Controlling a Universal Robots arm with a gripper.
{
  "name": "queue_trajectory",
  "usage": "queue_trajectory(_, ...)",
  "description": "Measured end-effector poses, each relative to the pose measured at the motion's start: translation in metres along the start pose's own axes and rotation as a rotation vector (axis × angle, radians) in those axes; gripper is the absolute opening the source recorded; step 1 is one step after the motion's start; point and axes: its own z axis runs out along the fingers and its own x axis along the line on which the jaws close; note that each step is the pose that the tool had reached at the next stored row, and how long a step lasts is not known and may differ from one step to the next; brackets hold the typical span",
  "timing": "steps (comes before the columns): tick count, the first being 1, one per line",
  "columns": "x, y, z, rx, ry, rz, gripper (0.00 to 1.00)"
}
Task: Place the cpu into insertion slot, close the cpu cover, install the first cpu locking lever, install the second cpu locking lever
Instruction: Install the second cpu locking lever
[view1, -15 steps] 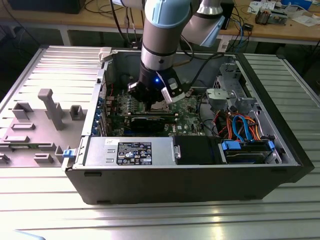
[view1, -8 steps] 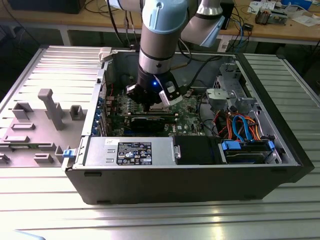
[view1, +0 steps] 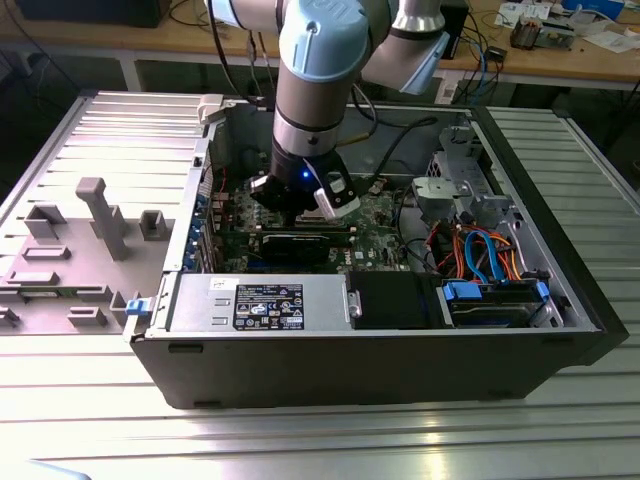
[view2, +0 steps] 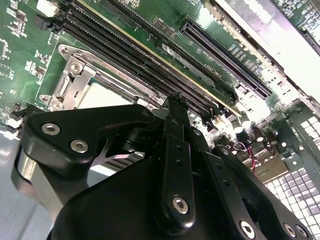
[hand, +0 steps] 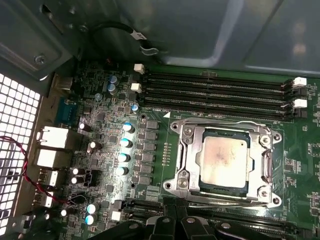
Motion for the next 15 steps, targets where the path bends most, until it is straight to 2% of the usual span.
queue_trajectory(15, 0.0003, -0.0005, 0.003, -0.0022, -0.0004, -0.001, 0.11)
